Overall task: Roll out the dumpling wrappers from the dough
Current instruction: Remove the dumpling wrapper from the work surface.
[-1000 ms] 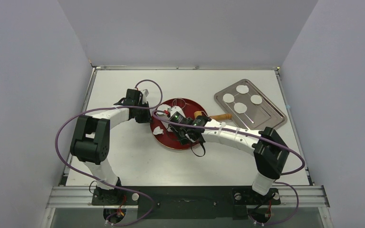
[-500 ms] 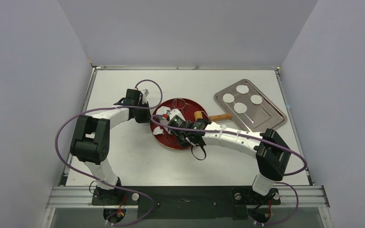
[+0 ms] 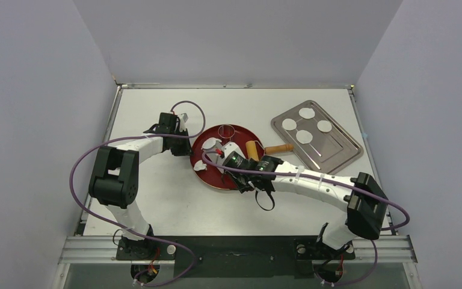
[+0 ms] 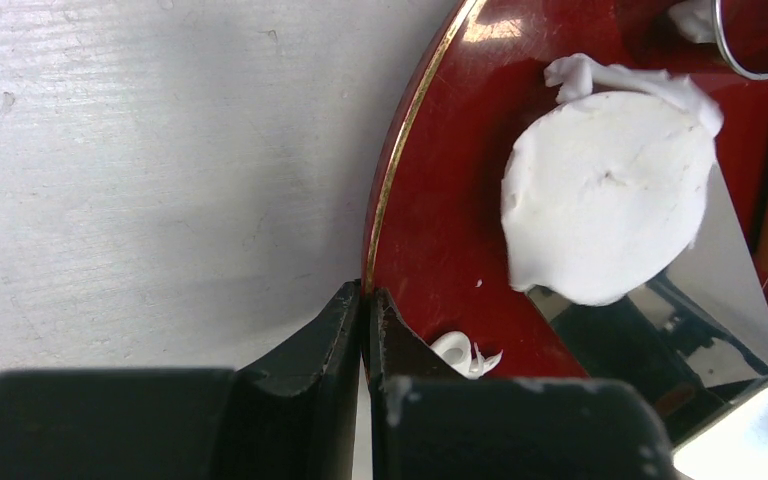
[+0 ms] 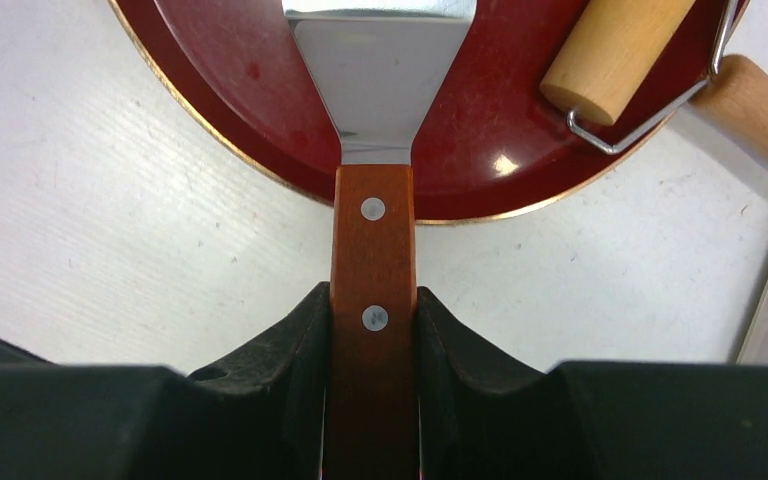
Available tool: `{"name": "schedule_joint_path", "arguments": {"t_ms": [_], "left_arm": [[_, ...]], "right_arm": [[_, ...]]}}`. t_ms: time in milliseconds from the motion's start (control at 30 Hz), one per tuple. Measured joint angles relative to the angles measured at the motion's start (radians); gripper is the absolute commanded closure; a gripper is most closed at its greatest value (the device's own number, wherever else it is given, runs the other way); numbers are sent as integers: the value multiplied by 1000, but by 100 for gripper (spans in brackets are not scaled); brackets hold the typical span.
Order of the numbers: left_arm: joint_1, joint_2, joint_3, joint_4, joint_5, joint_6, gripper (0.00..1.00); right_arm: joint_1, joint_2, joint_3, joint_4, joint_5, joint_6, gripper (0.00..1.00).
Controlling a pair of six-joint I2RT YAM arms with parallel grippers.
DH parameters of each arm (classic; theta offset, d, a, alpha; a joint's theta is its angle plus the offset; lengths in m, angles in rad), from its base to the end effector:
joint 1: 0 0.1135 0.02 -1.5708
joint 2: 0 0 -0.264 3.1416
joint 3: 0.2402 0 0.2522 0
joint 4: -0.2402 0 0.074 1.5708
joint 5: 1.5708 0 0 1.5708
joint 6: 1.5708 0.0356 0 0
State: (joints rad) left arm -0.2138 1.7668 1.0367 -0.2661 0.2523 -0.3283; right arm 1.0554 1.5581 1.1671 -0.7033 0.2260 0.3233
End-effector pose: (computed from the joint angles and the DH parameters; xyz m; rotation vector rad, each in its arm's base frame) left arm 0.3430 -0.0836 0.1627 -0.0516 2.6071 -0.5246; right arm 0.1626 0.2709 0.2430 -0.8730 2.4798 0.1758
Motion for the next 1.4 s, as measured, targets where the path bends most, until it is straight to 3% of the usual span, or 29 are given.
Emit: {"name": "schedule_joint_path", "arguments": {"t_ms": [533,900,1167,1400], "left_arm": [[5,0,0,0,16,11,98],[5,1,6,-2,19,18,98],[6,16,28,-25,22,53,98],[19,43,91,-74,65,147,98]], "right_arm": [[11,-132,-31,-293,-80,29,100],[-12,-134,191,-565,-108,19,100],[-64,-39,511,-625,67,-165,100],[-74,23,481,-540,220,-423,100]]}}
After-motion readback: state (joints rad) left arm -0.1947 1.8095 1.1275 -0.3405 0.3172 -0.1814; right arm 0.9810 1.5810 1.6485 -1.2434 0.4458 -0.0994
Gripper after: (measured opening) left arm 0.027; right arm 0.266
